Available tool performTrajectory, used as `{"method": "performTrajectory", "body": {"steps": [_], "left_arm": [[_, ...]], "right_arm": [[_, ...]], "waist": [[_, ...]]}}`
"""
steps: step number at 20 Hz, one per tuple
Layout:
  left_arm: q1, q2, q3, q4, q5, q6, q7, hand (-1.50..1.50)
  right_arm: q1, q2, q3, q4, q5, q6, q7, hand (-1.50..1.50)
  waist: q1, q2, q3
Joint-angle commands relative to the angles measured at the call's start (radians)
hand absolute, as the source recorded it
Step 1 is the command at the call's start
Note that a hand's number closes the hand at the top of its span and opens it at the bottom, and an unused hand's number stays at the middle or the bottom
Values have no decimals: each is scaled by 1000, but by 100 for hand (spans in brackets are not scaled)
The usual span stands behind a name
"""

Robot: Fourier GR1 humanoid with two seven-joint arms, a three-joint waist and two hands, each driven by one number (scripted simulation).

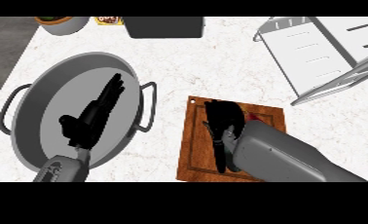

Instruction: Pick the eggplant from the cutting board and place it in the tiered basket

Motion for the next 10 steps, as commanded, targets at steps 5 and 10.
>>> {"method": "performTrajectory", "body": {"steps": [5, 10], "left_arm": [[46, 15, 32, 5, -9, -48, -42, 0], [16, -32, 13, -11, -41, -22, 13, 0]], "right_arm": [[88, 1, -33, 7, 73, 49, 85, -150], [132, 61, -43, 100, 157, 26, 14, -150]], "waist": [[4, 3, -2], [6, 4, -1]]}}
